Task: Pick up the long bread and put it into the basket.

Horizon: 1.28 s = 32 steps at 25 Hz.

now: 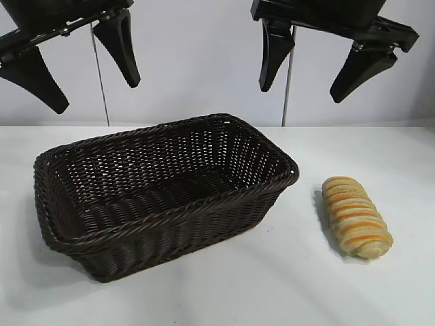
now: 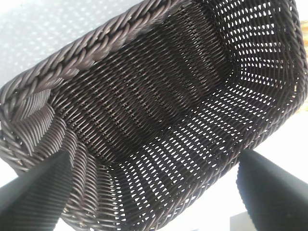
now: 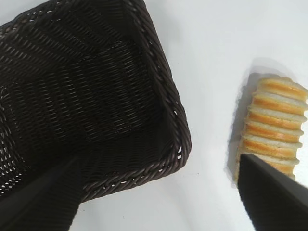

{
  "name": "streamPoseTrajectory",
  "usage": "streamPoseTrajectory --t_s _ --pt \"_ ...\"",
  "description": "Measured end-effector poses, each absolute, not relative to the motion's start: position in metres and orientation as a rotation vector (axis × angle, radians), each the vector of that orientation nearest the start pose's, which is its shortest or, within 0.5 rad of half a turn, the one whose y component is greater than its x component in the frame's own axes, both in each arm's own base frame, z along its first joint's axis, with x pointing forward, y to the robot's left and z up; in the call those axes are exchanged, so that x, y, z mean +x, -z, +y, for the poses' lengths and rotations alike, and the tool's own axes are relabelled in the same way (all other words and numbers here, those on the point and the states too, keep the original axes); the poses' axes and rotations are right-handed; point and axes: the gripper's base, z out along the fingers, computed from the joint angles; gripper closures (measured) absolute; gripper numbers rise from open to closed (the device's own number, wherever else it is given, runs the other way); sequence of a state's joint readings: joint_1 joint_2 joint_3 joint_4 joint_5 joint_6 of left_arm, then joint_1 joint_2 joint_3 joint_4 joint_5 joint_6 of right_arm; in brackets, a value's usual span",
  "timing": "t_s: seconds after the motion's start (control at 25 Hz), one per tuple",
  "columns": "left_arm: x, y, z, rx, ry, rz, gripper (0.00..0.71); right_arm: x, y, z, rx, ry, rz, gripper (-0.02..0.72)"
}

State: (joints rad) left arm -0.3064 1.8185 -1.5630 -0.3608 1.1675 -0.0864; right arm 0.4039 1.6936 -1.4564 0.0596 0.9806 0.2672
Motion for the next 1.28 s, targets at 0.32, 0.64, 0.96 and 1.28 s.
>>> streamPoseTrajectory --t_s 0.32,0.64,0.96,1.28 --pt "0.353 -0.2838 -0.1427 0.17 0.572 2.922 0.041 0.3319 -0.3006 0.1468 -0.156 -0.275 2.727 0.071" --pt "0.353 -0.2838 -0.1427 0.173 0.572 2.921 0.041 0.3316 -0.3004 0.1466 -0.157 -0.273 2.731 0.071" --pt "0.3575 -0.2849 -0.1434 0.157 0.574 2.871 0.041 0.3315 -0.3004 0.1466 -0.157 -0.273 2.732 0.071" --pt "0.3604 -0.2861 -0.1438 0.158 0.574 2.833 0.041 0.3312 -0.3002 0.1465 -0.157 -0.271 2.735 0.071"
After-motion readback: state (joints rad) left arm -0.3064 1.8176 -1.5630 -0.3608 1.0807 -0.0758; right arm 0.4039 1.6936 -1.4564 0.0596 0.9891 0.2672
